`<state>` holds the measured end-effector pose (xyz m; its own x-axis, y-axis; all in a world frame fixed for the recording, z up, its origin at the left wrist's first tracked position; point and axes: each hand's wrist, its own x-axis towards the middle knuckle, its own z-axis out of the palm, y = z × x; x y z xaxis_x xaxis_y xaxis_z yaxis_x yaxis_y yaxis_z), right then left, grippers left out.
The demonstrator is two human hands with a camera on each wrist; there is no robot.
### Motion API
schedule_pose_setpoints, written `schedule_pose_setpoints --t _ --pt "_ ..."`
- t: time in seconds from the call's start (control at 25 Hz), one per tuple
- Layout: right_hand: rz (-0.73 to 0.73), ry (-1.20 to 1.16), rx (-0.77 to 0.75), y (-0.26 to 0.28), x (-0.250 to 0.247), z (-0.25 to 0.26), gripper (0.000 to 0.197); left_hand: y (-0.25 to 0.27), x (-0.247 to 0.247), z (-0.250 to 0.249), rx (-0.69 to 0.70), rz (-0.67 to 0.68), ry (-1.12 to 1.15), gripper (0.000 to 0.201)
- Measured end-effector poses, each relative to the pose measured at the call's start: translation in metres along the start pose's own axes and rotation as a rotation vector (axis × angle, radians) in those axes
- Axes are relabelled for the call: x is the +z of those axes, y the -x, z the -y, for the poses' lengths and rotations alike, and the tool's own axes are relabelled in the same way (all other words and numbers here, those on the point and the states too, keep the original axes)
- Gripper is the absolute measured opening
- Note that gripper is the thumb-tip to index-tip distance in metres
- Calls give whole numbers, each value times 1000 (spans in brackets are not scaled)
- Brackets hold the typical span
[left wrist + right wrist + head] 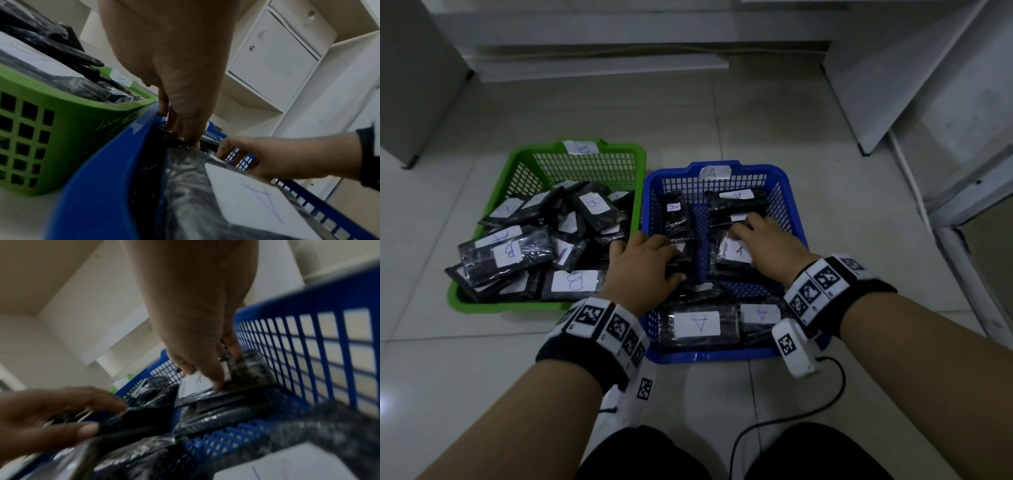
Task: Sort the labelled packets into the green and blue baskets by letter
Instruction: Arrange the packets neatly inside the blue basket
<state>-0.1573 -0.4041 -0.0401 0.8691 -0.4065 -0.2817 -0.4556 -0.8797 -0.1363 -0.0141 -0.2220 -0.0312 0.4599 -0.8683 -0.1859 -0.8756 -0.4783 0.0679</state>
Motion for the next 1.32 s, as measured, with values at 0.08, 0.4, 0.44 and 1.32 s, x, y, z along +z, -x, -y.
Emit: schedule_pose_setpoints --t 0.08,0.4,0.44,1.32 --pt "22 -40 27 3 -3 8 48 -5 -3 2 1 -11 -42 50" --pt "455 -493 98 32 -4 48 70 5 -6 5 -40 -19 113 37" --pt "474 -550 82 34 -2 48 77 11 -6 6 -24 -19 140 36" --pt "193 -1550 384 74 -35 6 15 26 -18 -14 -103 247 194 31"
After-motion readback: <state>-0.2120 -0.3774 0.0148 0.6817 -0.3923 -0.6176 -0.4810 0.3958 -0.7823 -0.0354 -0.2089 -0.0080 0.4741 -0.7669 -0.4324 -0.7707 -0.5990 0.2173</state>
